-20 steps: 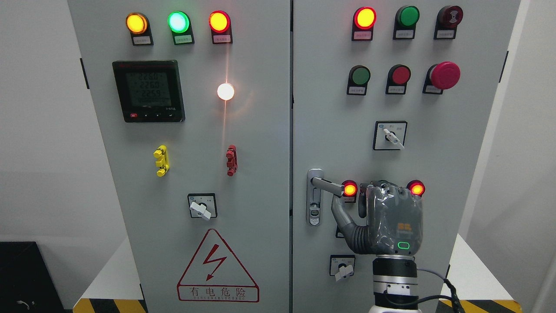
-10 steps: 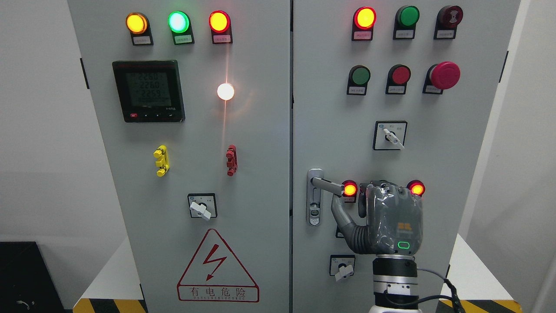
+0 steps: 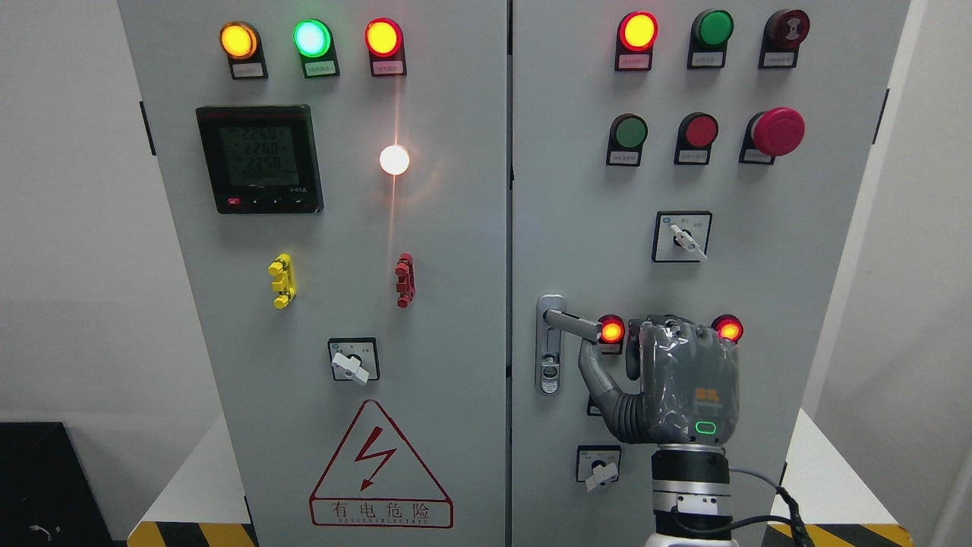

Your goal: Release door handle

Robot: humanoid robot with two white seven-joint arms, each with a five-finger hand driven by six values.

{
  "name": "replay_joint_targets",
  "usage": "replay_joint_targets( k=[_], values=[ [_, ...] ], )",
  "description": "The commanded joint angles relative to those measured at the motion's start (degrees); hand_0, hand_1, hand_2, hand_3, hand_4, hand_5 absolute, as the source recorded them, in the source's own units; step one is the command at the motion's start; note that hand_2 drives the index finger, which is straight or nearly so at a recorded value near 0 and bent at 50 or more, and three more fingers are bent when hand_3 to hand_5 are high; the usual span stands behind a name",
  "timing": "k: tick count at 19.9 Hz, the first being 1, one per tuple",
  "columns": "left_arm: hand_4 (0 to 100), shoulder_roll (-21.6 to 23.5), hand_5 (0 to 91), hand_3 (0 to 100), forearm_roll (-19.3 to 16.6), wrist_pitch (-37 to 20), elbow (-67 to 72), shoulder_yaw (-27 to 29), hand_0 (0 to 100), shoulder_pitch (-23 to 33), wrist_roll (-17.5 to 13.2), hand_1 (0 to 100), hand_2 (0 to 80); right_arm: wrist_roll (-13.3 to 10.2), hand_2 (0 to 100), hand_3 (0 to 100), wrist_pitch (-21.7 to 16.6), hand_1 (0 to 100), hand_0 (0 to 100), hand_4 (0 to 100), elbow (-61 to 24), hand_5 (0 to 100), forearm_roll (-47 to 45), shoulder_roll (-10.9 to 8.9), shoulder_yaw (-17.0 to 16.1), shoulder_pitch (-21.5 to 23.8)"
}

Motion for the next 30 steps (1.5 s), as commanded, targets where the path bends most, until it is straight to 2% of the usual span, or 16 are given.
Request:
replay_joint_targets(
  k=[1, 30],
  values=[
    [0, 0.0, 0.0, 0, 0.0, 0.0, 0.0, 0.0, 12, 0.0, 0.0, 56, 0.0, -0.2, 100, 100, 0.0, 42, 46, 95, -0.3, 100, 0.0, 0.00, 0.0, 0.0],
    [0, 0.0, 0.0, 0, 0.0, 0.0, 0.0, 0.0, 12, 0.0, 0.0, 56, 0.0, -0.1, 99, 100, 0.0, 42, 46, 95, -0.2, 100, -0.1, -0.09, 0.2, 0.2]
  ],
)
